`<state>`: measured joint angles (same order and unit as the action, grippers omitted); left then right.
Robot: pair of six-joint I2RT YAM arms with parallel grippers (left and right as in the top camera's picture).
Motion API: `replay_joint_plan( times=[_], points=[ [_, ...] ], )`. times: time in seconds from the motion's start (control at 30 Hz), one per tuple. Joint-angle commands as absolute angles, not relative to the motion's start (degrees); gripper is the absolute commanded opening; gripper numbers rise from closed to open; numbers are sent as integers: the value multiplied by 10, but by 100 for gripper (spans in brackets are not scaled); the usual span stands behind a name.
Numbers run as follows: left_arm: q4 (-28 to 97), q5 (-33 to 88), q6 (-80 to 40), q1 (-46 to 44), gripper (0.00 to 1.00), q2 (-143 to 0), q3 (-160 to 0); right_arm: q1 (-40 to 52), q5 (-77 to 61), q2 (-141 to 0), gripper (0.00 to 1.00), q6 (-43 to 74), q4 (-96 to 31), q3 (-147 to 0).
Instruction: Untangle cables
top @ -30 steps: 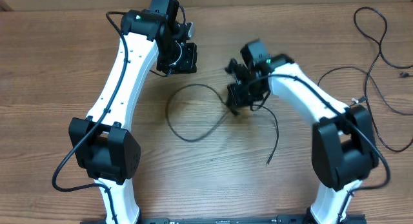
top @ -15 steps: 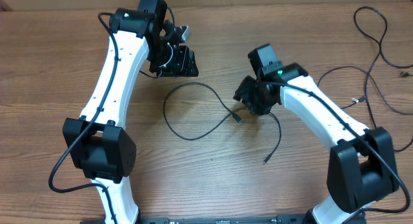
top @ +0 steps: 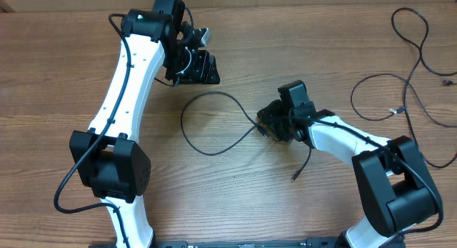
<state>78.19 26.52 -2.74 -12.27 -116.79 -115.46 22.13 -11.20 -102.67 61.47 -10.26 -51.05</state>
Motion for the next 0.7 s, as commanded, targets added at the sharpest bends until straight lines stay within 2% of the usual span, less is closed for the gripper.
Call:
replay_joint_plan(
  times=[0.0,0.13,0.23,0.27,0.33,0.43,0.53,0.67],
  points=[
    [780,264,-17,-124,59,-1164,-1165,222,-101,-1030,43,618,-92,-486],
    [780,265,-23,-124,60,-1164,-1165,244,-101,-1070,41,641,-65,-475],
    [780,264,-23,-124,60,-1164,-1165,248,-117,-1108,34,641,-34,-475],
    [780,264,-23,-124,60,-1164,-1165,248,-116,-1114,16,640,-33,-475],
    [780,264,-23,-124,60,-1164,-1165,248,-117,-1113,4,616,-30,-475],
    [779,266,-23,-124,57,-1164,-1165,239,-171,-1105,4,552,-32,-484],
    [775,289,3,-121,49,-1163,-1171,223,-227,-1056,4,520,-44,-499],
    [806,389,28,-106,57,-1160,-1242,196,-280,-920,4,520,-80,-532]
  ],
)
